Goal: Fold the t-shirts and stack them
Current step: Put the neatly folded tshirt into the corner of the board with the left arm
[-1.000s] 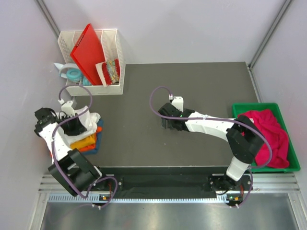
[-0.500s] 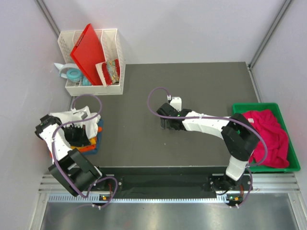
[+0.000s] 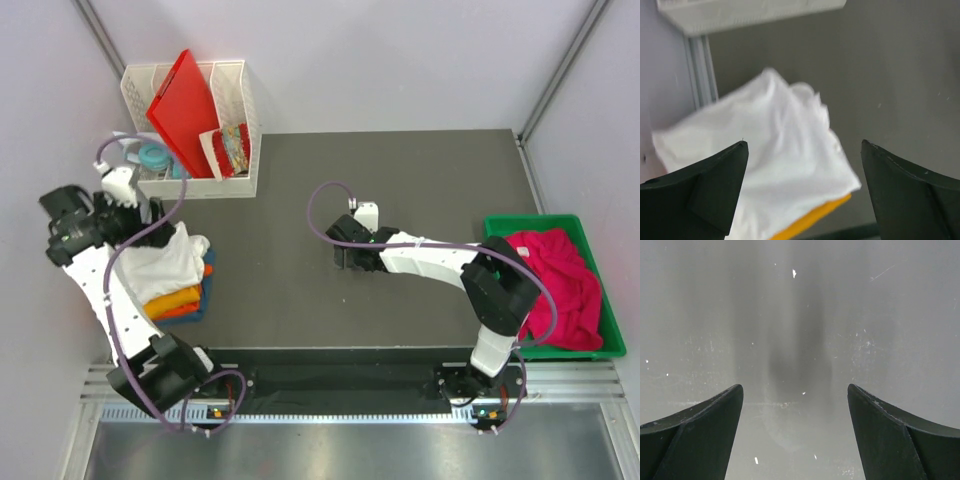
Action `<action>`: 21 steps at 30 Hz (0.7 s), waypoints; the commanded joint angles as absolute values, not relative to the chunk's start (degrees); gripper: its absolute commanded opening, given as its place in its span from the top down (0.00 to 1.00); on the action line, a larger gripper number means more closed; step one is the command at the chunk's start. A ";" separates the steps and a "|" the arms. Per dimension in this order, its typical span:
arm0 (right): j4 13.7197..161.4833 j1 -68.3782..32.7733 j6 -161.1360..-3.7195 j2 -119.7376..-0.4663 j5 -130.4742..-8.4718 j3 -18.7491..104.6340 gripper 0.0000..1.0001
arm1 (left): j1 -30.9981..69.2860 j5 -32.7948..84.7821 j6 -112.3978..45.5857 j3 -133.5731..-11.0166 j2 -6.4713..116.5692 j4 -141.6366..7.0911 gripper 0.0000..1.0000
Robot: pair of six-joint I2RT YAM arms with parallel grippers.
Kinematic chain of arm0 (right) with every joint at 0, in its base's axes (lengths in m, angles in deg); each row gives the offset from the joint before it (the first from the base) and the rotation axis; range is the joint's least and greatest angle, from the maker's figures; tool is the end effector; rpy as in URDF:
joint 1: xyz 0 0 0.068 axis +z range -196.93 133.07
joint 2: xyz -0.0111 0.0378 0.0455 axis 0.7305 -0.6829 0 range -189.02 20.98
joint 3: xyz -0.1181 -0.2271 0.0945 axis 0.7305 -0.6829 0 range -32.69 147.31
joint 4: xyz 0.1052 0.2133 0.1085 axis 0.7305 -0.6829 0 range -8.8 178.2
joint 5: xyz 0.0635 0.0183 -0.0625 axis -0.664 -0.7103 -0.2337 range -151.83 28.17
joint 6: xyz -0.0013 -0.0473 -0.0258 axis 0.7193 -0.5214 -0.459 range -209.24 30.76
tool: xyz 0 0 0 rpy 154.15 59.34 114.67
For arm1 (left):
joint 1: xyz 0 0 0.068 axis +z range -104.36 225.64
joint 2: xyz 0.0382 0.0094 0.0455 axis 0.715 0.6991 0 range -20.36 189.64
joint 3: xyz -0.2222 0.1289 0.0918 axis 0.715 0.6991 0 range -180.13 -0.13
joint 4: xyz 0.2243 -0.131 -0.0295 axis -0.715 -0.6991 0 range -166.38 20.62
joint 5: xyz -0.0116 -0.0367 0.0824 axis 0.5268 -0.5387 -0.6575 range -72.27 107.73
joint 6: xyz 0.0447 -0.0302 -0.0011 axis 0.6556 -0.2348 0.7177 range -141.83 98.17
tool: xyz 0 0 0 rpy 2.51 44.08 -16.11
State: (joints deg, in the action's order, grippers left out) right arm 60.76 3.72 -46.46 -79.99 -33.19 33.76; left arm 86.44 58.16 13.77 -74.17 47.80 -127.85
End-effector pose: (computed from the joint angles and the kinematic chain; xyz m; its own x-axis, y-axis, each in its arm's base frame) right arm 0.2386 0.2642 0.1905 -0.7746 -0.0046 -0.6325 -0.0131 0.9999 0.0089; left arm 0.1822 0.1267 0.3630 -0.6049 0.0632 -0.7938 0.1882 0.9800 -0.0653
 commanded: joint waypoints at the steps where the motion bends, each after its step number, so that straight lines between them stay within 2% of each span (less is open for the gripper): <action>1: 61.13 4.92 -45.30 -79.13 -31.69 35.86 0.14 | 72.14 52.31 -3.96 -76.16 47.76 -113.35 0.01; 5: 60.16 4.93 -45.74 -77.64 -30.37 36.21 0.14 | 53.88 37.12 -8.11 -73.43 50.12 -109.29 0.01; 8: 58.85 5.01 -46.00 -76.24 -29.14 36.30 0.14 | 43.82 30.68 -10.22 -71.32 52.49 -106.39 0.01; 15: 56.47 5.01 -45.21 -72.10 -26.33 35.34 0.14 | 37.21 25.22 -12.16 -71.05 61.46 -102.51 0.01; 21: 54.19 4.93 -45.21 -68.58 -23.69 34.72 0.14 | 26.50 18.26 -12.07 -68.51 66.56 -98.22 0.01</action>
